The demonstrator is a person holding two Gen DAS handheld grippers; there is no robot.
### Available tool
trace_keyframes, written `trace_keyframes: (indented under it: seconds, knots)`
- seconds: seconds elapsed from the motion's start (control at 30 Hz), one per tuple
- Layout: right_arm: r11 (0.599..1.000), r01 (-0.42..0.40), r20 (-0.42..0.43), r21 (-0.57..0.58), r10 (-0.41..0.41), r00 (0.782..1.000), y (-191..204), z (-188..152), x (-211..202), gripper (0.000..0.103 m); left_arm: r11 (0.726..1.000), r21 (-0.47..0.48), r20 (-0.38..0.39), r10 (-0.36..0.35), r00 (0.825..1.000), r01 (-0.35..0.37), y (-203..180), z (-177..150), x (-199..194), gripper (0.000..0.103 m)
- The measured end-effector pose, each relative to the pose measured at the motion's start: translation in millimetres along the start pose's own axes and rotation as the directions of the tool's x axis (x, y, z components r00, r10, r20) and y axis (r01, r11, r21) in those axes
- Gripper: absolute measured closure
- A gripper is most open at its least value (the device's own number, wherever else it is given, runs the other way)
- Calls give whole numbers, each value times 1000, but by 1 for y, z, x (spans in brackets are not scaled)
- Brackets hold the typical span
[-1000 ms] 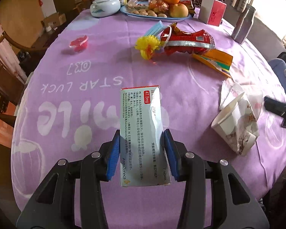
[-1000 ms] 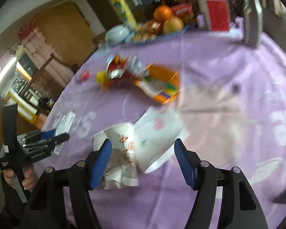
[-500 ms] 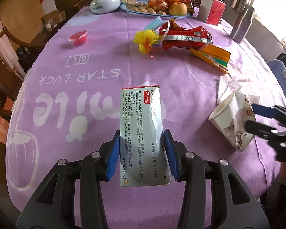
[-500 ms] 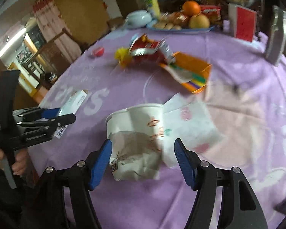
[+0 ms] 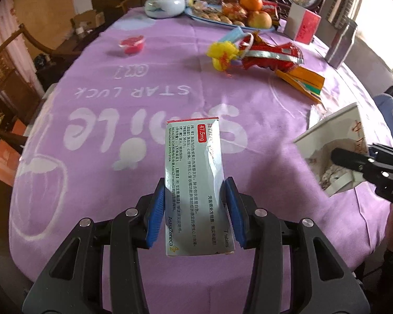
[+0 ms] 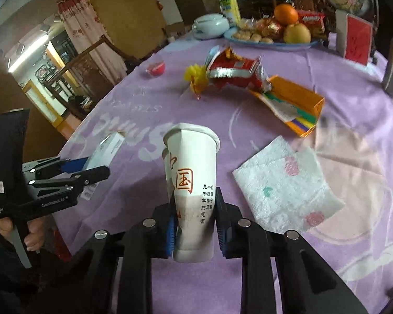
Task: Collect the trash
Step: 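Carry the medicine box and paper cup over the red basket with both tools, then open both tools to drop the box and cup into the basket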
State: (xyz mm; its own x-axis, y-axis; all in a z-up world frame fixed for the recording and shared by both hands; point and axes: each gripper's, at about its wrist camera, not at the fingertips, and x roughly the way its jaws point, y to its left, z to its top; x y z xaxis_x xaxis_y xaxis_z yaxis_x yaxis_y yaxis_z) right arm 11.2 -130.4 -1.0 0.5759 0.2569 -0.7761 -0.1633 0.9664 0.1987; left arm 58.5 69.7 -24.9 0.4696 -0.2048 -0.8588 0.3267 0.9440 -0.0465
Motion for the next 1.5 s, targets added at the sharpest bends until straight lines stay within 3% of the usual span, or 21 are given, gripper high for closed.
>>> trace_keyframes:
  seconds: [0.13,0.3,0.47,0.63,0.83,0.93,1.1,1.23,1.5]
  knots:
    - [992,106,6,-64,-106,994,19,-1,0,77,998,-45,41,37,998,-35,13,-13,-19,58]
    - [987,21,63,-156,-12,998,69,0,-15,77,984,-167,82,76,994,-61,48,-43,-51,58]
    - [950,-112,41,-291,129,991,146,0,-10,77,946,-300,136,168,976,-121,93,-93,-100,58]
    - [863,-282,-38,-419,293,955,244,-10,3,77,879,-439,135,267,954,-184,142,-155,-143,58]
    - [719,-441,-212,-537,391,896,359,-47,33,77,750,-606,27,353,935,-265,210,-243,-161,58]
    - [663,-501,-325,-556,382,865,409,-74,66,77,686,-665,-63,344,937,-296,240,-285,-146,58]
    - [657,-519,-443,-546,300,845,453,-104,125,77,597,-731,-211,264,941,-331,284,-343,-96,58]
    - [672,-508,-509,-539,221,832,483,-120,174,76,557,-752,-277,217,936,-352,309,-370,-69,58]
    - [683,-503,-564,-530,159,810,501,-149,218,74,550,-754,-318,173,932,-359,319,-384,-49,56]
